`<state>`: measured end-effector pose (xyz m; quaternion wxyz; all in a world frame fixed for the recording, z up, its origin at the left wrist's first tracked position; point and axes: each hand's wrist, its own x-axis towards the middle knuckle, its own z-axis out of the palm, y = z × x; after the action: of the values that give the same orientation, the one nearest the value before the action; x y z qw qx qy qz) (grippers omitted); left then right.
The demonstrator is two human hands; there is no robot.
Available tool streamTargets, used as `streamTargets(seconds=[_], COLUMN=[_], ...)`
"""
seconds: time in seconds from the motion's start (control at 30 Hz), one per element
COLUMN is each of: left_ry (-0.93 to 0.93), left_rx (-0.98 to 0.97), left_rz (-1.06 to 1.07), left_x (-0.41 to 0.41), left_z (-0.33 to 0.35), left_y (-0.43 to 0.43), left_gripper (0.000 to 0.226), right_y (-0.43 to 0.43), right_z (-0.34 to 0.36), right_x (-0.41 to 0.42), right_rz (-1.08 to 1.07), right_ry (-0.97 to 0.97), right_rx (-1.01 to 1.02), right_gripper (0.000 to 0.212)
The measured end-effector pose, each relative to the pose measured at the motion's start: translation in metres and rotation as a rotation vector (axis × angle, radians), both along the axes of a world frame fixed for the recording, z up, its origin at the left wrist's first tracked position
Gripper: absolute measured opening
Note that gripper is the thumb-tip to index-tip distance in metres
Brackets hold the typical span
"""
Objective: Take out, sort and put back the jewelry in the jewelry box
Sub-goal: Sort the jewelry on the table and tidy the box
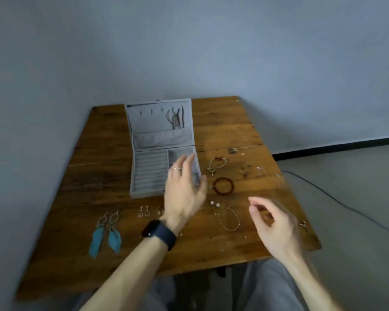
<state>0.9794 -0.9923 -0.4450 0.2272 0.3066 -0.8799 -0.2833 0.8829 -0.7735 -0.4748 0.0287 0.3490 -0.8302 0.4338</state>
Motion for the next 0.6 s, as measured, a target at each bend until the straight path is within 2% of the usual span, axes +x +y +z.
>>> streamTargets(seconds=[0.13,0.23,0.33,0.4,0.6], left_ry=[-0.099,-0.242,-0.382,-0.404,-0.396], left_rx=[-0.171,-0.3,-0.401,-0.415,-0.44], left_rz=[-0.306,-0.449,-0.471,-0.459,-0.448], left_x=[-0.011,-0.018,-0.025,-0.027,-0.026], left_z=[-0.022,-0.048,-0.072,-0.081,-0.086], left_y=[0.084,0.131,0.155,0.158,0.16], left_gripper=[0.063,0.064,0.066,0.067,0.067], right_y=[0.065,0.095,0.108,0.11,0.097], right_z=[-0.022,-0.042,-0.054,-0.055,-0.046], right_x=[0.003,0.005,0.007,0.009,0.014], right_rz=[-0.327,-0.426,-0.46,-0.441,-0.473], right_ry=[-0.04,-0.006,0.008,0.025,0.008], right_rx=[0.082,0.152,0.214,0.224,0.192], right_gripper=[0.02,0.023,0.029,0.032,0.017])
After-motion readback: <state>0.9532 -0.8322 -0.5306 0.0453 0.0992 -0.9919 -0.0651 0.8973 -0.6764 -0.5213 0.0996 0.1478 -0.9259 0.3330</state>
